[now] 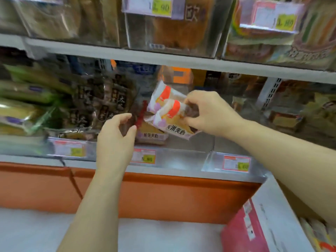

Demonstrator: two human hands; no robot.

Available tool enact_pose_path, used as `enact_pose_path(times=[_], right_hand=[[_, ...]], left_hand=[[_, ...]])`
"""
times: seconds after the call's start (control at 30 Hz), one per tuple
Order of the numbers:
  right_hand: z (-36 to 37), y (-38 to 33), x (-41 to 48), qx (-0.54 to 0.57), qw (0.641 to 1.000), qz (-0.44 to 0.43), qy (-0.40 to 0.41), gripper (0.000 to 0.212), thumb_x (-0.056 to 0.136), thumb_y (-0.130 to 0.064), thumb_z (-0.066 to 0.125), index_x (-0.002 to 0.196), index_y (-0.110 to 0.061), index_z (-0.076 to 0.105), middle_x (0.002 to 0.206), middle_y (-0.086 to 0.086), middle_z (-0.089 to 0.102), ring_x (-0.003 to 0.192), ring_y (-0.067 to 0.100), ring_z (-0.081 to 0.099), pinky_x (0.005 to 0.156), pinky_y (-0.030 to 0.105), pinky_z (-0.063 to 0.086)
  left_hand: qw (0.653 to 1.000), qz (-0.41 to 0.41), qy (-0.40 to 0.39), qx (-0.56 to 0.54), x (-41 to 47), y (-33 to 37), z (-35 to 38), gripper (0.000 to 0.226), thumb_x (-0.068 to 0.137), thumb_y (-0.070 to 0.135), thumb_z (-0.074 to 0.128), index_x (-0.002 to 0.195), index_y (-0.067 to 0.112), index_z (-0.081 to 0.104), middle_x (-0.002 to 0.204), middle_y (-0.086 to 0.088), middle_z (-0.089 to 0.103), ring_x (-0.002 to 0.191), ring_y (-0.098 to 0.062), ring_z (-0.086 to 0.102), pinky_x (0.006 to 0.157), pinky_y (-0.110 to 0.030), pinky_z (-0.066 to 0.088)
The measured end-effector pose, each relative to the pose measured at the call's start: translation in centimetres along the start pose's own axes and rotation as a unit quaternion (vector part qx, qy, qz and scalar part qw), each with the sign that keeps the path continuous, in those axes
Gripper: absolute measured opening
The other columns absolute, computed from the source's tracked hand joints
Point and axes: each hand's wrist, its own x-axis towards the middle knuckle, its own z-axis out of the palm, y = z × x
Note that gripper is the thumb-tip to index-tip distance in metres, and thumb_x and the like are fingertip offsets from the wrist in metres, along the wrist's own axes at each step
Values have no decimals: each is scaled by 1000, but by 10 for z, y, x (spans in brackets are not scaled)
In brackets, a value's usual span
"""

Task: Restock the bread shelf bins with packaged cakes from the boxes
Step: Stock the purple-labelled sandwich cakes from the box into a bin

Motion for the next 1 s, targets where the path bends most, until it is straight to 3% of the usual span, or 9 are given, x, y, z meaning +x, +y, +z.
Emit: enact_pose_path(times=[0.1,0.17,0.33,0.47,0.6,0.7,0.77,1.0], right_hand=[[34,9,23,-33,995,22,-90,8,77,-24,67,80,-24,60,77,-6,55,78,19,58,67,33,49],[57,12,33,-45,984,44,-166,10,80,-24,65,79,-29,57,76,-10,53,76,16,56,64,30,47],[110,9,54,-75,967,22,-242,11,84,-30,66,91,-24,61,98,-3,60,88,19,57,71,32,48],[130,11,61,-136,972,2,-189,38,80,-44,68,110,-23,55,123,0,50,110,22,48,80,31,37],[119,15,51,-110,977,69,-166,79,68,-59,73,132,-28,38,140,-1,38,125,22,37,90,39,43],[111,21,40,-133,960,111,-220,106,67,-60,74,148,-31,12,145,6,31,124,29,42,93,43,47],[112,24,36,-142,947,127,-259,111,71,-57,73,151,-30,2,143,12,31,116,31,50,90,39,50],[134,8,50,-13,956,198,-215,76,76,-34,77,139,-16,38,133,13,38,93,24,53,80,29,48]], left_hand=[[998,-27,-1,49,8,-17,-3,32,91,15,60,123,20,61,121,-2,62,111,-20,57,95,-31,42],[997,-46,-3,57,13,-23,-4,32,92,15,59,123,22,60,123,0,62,111,-20,57,94,-34,44],[991,-65,-32,113,21,-35,0,33,92,17,59,124,24,59,125,3,62,111,-19,58,88,-33,45],[988,-57,-39,139,22,-40,2,36,91,16,60,125,23,58,122,3,63,111,-21,58,91,-41,49],[986,-51,-38,151,20,-42,4,36,91,16,59,127,23,55,121,5,63,110,-20,58,91,-43,49],[986,-59,-32,153,19,-41,7,36,92,17,59,127,24,54,120,6,63,111,-20,58,94,-46,47],[986,-69,-26,150,17,-38,9,35,92,18,59,126,24,54,118,7,64,111,-21,58,95,-48,46],[988,-73,-16,137,17,-37,14,33,93,19,57,126,23,52,120,5,63,111,-20,58,97,-49,44]])
